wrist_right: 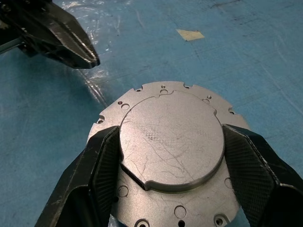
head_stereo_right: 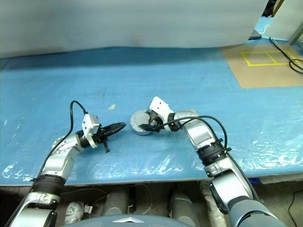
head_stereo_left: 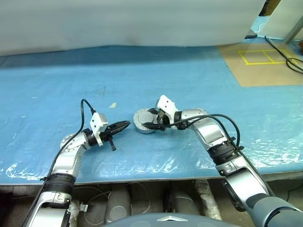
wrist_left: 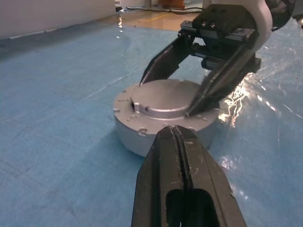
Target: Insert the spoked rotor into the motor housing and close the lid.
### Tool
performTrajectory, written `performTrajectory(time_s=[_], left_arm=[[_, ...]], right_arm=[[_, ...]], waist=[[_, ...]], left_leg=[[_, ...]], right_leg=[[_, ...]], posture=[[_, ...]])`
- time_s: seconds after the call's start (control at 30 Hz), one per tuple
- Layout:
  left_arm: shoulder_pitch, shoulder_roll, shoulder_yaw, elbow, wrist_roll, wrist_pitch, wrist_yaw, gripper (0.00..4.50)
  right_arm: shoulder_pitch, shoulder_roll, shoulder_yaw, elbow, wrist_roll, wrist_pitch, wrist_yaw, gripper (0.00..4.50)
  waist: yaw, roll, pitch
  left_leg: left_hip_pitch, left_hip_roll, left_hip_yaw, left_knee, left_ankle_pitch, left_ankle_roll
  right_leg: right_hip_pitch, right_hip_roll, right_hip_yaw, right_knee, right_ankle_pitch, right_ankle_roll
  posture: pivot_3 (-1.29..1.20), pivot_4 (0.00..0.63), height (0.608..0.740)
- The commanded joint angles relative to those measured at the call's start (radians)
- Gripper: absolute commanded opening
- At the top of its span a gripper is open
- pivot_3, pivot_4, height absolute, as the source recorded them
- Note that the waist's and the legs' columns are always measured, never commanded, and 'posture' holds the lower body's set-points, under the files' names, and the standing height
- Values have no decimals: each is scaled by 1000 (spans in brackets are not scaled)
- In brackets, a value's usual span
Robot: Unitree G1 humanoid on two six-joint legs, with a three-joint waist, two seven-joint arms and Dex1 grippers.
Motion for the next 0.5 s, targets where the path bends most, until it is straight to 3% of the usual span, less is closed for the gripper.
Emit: performTrajectory(time_s=[0.03, 0.5], left_arm=[[-16, -7, -1, -24, -10, 9, 5, 0], [-44, -15, -84, -8, 89, 51, 41, 0]], right_arm=[[44, -46, 68, 30, -17, 61, 81, 2952], [24, -37, 82, 76, -52, 17, 95, 2952]], waist=[[0, 0, 0], [-1, 0, 0]], left_leg=[[0, 1, -1, 0, 0, -1], [3, 1, -1, 1, -1, -1]], right_leg=[[0, 1, -1, 0, 0, 0], [3, 0, -1, 1, -3, -5]], posture=[[0, 150, 740], [0, 150, 740]])
